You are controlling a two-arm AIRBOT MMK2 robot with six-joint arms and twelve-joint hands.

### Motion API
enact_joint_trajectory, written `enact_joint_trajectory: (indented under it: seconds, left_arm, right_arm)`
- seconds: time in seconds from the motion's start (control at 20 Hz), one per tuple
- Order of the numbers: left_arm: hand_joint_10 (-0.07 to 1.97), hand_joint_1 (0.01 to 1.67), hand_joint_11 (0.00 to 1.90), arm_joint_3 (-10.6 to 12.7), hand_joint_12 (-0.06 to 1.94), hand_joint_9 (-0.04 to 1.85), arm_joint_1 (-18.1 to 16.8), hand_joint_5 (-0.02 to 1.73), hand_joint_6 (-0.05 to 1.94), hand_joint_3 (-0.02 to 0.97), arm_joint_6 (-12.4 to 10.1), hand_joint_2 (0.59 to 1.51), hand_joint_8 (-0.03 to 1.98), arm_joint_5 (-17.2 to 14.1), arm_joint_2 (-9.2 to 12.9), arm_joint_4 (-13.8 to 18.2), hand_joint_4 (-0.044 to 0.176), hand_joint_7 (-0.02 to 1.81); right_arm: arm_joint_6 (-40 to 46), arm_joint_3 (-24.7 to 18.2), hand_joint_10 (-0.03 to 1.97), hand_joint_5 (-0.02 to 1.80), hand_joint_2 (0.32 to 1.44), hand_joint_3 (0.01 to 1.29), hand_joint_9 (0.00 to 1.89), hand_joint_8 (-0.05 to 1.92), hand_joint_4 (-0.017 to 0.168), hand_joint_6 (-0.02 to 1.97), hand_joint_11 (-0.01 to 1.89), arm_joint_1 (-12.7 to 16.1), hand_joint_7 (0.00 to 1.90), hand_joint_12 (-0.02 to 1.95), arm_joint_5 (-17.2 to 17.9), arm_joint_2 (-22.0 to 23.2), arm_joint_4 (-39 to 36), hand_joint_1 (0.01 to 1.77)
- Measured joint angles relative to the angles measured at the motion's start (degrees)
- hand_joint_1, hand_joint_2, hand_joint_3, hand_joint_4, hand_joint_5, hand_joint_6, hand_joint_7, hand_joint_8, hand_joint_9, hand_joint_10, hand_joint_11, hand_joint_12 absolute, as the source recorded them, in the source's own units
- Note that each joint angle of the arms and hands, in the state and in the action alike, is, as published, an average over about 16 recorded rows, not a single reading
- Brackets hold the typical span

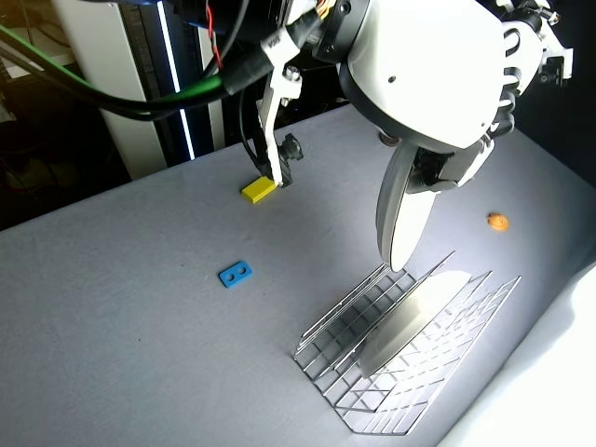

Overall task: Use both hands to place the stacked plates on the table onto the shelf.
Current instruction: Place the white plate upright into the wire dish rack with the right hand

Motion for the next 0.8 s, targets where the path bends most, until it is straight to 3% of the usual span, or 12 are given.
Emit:
enact_joint_trajectory:
  seconds: [0.8]
  left_arm:
    - [0.02, 0.02, 0.02, -1.49, 0.01, 0.05, 1.05, 0.09, 0.01, 0.01, 1.26, 1.273, 0.01, -0.03, 0.22, 0.48, 0.0, 0.08]
  right_arm:
    - [2.81, 5.81, -0.01, 0.93, 0.99, 0.01, 1.39, 0.73, -0.008, 0.88, 1.07, -3.54, 1.17, 0.83, 2.63, -0.03, 6.41, 1.24]
